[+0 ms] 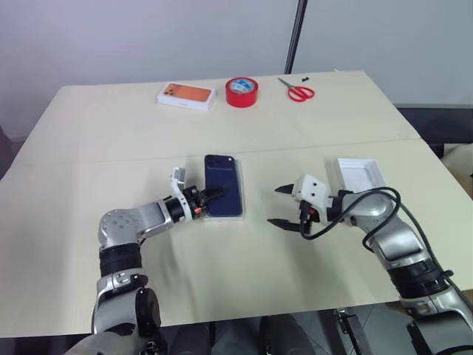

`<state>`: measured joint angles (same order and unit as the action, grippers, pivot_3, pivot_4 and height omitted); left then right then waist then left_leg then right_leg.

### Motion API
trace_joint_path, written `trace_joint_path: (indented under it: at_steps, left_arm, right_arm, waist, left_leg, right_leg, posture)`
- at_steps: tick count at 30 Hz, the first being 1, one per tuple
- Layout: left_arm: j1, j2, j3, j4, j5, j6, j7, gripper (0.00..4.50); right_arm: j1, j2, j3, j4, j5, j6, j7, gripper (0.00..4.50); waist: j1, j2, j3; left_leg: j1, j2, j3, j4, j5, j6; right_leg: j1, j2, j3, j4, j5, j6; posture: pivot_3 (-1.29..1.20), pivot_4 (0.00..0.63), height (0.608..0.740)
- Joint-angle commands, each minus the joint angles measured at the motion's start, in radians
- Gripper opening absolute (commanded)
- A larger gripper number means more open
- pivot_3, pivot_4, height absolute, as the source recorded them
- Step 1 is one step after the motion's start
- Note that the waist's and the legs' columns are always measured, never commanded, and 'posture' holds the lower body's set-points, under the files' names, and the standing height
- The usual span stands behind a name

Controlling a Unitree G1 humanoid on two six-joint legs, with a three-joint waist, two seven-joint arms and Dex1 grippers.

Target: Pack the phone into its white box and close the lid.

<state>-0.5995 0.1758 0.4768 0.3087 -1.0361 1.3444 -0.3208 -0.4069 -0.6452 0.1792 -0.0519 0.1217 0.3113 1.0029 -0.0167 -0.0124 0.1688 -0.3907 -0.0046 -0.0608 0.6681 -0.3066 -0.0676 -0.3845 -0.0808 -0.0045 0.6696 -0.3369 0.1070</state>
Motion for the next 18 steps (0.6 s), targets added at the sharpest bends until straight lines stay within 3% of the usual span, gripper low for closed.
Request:
trace_joint_path:
  at_steps: [1,4,9,18]
  left_arm:
    - [-0.021,0.014,-0.002,-0.015,-0.009,-0.019,-0.024,2.89]
    - [-0.026,0.024,0.006,-0.024,-0.031,0.012,-0.031,4.38]
    - [-0.005,0.055,-0.079,-0.098,0.011,0.027,-0.033,4.46]
    - [-0.011,0.071,-0.066,-0.164,-0.008,0.055,-0.003,4.46]
  right_arm:
    - [0.003,0.001,-0.014,-0.039,0.004,-0.023,-0.014,4.5]
    - [0.004,-0.001,-0.011,-0.023,-0.003,-0.036,-0.02,4.5]
    - [-0.031,0.022,0.001,-0.026,-0.002,-0.026,-0.031,4.5]
    - [-0.046,0.045,0.022,-0.017,-0.015,-0.033,-0.036,4.5]
  waist:
    - [0.0,0.0,0.0]
    - [0.0,0.0,0.0]
    - [-0.003,0.001,0.0]
    - [-0.001,0.001,0.0]
  left_leg:
    - [0.0,0.0,0.0,0.0,0.0,0.0]
    - [0.0,0.0,0.0,0.0,0.0,0.0]
    - [0.001,0.0,0.0,0.0,0.0,0.0]
    - [0.001,0.0,0.0,0.0,0.0,0.0]
  right_leg:
    - [0.0,0.0,0.0,0.0,0.0,0.0]
    - [0.001,0.0,0.0,0.0,0.0,0.0]
    - [0.001,0.0,0.0,0.0,0.0,0.0]
    - [0.001,0.0,0.0,0.0,0.0,0.0]
  posture:
    - [0.0,0.15,0.74]
    - [0.0,0.15,0.74]
    - [0.0,0.15,0.74]
    - [0.0,0.15,0.74]
